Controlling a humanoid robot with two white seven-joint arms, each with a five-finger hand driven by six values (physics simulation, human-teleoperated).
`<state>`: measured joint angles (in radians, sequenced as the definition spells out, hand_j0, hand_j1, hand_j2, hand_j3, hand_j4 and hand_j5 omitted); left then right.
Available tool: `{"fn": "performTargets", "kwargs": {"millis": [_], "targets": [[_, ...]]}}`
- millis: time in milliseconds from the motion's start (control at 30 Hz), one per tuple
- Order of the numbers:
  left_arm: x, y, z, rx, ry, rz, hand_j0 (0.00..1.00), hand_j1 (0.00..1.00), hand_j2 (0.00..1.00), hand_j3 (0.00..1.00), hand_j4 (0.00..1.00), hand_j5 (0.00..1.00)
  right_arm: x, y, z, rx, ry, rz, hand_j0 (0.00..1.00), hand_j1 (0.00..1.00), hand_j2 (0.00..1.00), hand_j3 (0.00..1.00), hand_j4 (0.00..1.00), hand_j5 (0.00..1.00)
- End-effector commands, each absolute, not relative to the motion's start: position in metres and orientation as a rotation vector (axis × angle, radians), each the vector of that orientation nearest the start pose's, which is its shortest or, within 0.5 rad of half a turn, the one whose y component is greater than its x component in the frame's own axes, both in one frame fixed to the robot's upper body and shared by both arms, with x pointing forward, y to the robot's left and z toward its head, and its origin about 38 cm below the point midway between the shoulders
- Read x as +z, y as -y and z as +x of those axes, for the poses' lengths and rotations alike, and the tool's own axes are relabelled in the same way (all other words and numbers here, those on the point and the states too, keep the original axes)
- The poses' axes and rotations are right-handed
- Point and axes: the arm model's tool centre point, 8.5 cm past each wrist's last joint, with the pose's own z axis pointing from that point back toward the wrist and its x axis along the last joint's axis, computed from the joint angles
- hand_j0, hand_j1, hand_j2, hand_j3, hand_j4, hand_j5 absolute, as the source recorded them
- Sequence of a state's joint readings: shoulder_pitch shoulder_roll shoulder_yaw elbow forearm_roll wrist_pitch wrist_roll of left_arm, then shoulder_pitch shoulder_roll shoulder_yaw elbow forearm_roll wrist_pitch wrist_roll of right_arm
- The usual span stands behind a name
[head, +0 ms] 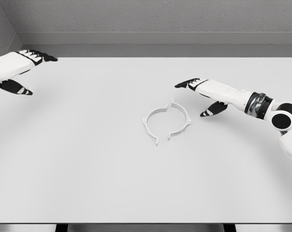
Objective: Assemble PVC drainage pipe clamps
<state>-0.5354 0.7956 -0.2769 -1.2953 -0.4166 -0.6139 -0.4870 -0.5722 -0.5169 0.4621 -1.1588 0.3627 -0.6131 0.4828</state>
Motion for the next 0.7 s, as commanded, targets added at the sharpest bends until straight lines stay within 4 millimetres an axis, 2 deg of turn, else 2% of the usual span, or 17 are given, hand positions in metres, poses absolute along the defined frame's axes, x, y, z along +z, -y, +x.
{"fn": "performTargets", "kwargs": {"millis": [0, 33, 67, 300, 433, 500, 667], "targets": [[0.279, -0.369, 0.430, -1.835, 1.576, 0.618, 1.00, 1.00, 1.00, 1.00, 1.00, 1.00, 0.148, 0.272, 0.467, 1.688, 1.572, -0.210, 1.00, 1.00, 1.00, 1.00, 1.00, 1.00], [0.285, -0.367, 0.422, -1.867, 1.578, 0.615, 1.00, 1.00, 1.00, 1.00, 1.00, 1.00, 0.148, 0.271, 0.471, 1.686, 1.568, -0.216, 1.00, 1.00, 1.00, 1.00, 1.00, 1.00], [0.282, -0.367, 0.419, -1.869, 1.575, 0.601, 1.00, 1.00, 1.00, 1.00, 1.00, 1.00, 0.145, 0.270, 0.476, 1.672, 1.559, -0.213, 1.00, 1.00, 1.00, 1.00, 1.00, 1.00], [0.276, -0.367, 0.415, -1.877, 1.565, 0.587, 1.00, 1.00, 1.00, 1.00, 1.00, 1.00, 0.137, 0.251, 0.498, 1.657, 1.512, -0.174, 1.00, 1.00, 1.00, 1.00, 1.00, 1.00], [0.277, -0.364, 0.415, -1.875, 1.577, 0.578, 1.00, 1.00, 1.00, 1.00, 1.00, 1.00, 0.132, 0.243, 0.501, 1.665, 1.499, -0.166, 1.00, 1.00, 1.00, 1.00, 1.00, 1.00], [0.280, -0.355, 0.412, -1.888, 1.607, 0.566, 1.00, 1.00, 1.00, 1.00, 1.00, 1.00, 0.131, 0.242, 0.503, 1.668, 1.488, -0.170, 1.00, 1.00, 1.00, 1.00, 1.00, 1.00], [0.269, -0.349, 0.406, -1.892, 1.613, 0.518, 1.00, 1.00, 1.00, 1.00, 1.00, 1.00, 0.130, 0.239, 0.504, 1.666, 1.488, -0.163, 1.00, 1.00, 1.00, 1.00, 1.00, 1.00]]}}
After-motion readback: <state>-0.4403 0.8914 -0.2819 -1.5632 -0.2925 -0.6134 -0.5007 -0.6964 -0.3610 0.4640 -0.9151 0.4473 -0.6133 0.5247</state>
